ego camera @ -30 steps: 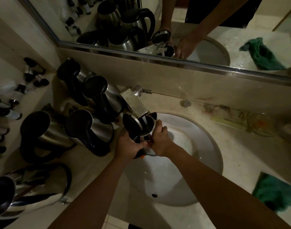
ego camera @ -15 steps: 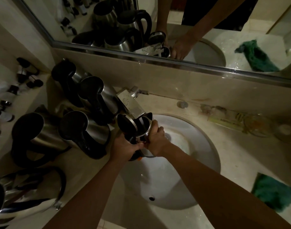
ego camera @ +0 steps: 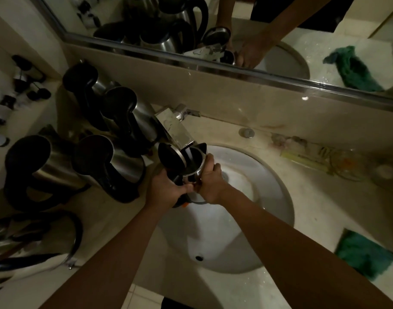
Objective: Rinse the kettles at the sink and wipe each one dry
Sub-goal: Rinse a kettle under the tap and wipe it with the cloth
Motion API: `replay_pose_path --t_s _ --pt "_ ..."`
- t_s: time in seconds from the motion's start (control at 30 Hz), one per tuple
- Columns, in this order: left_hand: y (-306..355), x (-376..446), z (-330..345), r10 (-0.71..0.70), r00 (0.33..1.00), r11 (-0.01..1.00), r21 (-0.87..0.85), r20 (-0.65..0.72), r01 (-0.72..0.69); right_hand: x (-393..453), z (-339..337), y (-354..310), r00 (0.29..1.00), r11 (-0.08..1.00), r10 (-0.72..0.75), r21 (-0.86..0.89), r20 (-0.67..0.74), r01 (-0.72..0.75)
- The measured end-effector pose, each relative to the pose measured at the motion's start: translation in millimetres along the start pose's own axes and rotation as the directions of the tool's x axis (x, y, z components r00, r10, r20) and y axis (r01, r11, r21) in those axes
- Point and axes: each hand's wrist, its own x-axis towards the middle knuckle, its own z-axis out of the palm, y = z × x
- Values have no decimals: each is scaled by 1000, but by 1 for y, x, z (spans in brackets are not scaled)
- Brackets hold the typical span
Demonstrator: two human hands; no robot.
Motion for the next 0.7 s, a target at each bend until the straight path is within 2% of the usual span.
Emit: replay_pose_path --t_s 0.27,0.43,0.7 --pt "-1 -2 0 41 999 999 11 -4 -41 4 3 6 999 999 -33 -4 -29 33" --pt "6 0 -3 -6 1000 1000 -14 24 7 2 -1 2 1000 1000 -21 -15 -16 21" --pt "0 -3 2 2 1000 998 -69 2 -2 2 2 6 999 999 -29 -13 -14 29"
